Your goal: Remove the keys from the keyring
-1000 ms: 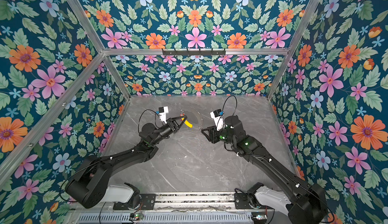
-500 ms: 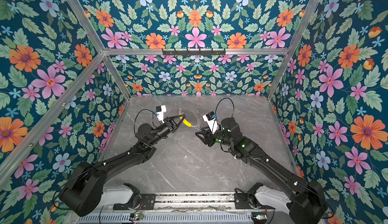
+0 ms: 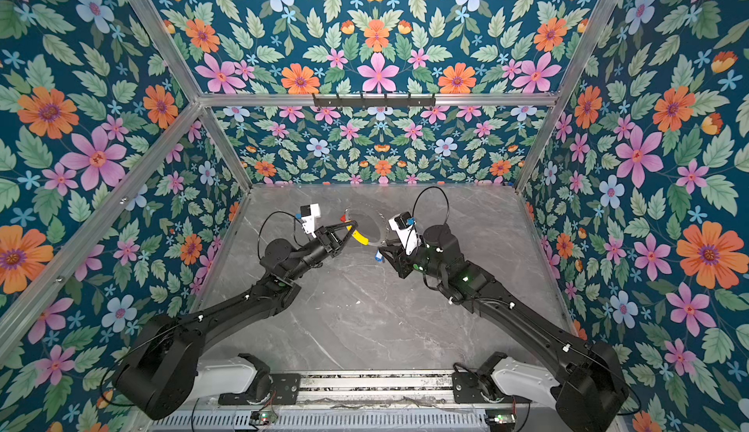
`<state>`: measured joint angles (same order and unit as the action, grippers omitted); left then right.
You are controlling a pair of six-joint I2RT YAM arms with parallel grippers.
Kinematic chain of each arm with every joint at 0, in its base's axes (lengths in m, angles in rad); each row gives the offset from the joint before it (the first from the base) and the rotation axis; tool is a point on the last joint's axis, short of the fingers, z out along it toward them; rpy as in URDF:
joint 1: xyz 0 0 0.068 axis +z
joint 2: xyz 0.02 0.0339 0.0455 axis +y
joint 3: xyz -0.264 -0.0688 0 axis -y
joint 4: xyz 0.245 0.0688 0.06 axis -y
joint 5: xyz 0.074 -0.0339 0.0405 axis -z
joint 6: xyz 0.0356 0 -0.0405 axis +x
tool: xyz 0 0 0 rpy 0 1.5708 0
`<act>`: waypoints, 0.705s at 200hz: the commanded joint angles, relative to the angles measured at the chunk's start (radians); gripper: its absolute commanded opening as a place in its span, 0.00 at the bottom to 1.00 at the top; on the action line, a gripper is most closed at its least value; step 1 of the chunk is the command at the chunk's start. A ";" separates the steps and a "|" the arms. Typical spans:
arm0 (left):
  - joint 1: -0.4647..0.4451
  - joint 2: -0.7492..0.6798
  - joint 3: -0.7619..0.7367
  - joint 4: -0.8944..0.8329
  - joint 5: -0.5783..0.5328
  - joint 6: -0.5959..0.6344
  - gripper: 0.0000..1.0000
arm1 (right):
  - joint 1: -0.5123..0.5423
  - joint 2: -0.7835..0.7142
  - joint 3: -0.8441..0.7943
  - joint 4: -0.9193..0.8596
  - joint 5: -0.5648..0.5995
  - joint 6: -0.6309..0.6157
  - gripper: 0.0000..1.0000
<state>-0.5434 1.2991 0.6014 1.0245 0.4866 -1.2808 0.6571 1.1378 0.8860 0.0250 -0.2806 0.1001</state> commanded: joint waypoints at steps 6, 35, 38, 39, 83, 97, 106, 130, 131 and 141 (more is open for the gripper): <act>0.000 -0.009 -0.002 0.054 0.011 -0.005 0.00 | -0.001 -0.016 0.007 -0.007 0.024 -0.020 0.43; 0.004 -0.015 0.000 0.044 0.009 -0.001 0.00 | 0.000 -0.062 -0.026 -0.015 0.022 0.002 0.46; 0.004 -0.015 0.001 0.042 0.010 -0.001 0.00 | 0.000 -0.066 -0.029 -0.016 0.024 0.003 0.46; 0.004 -0.015 0.001 0.043 0.010 0.000 0.00 | 0.000 -0.067 -0.030 -0.017 0.025 0.004 0.46; 0.004 -0.014 0.007 0.045 0.016 -0.002 0.00 | -0.001 -0.095 -0.047 -0.009 0.047 0.013 0.50; 0.003 -0.010 0.007 0.053 0.020 -0.002 0.00 | 0.001 -0.093 -0.054 0.011 0.025 0.015 0.50; 0.004 -0.009 0.006 0.062 0.022 -0.007 0.00 | 0.001 -0.089 -0.056 0.019 0.010 0.018 0.50; 0.004 -0.009 0.003 0.076 0.026 -0.015 0.00 | 0.000 -0.068 -0.045 0.024 -0.011 0.013 0.48; 0.004 -0.009 0.003 0.077 0.027 -0.015 0.00 | 0.000 -0.068 -0.045 0.024 -0.011 0.012 0.48; 0.005 -0.011 0.002 0.078 0.028 -0.014 0.00 | 0.000 -0.059 -0.040 0.028 -0.011 0.011 0.47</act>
<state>-0.5411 1.2915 0.6025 1.0294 0.4988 -1.2877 0.6571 1.0649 0.8345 0.0048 -0.2695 0.1066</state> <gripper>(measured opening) 0.088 0.477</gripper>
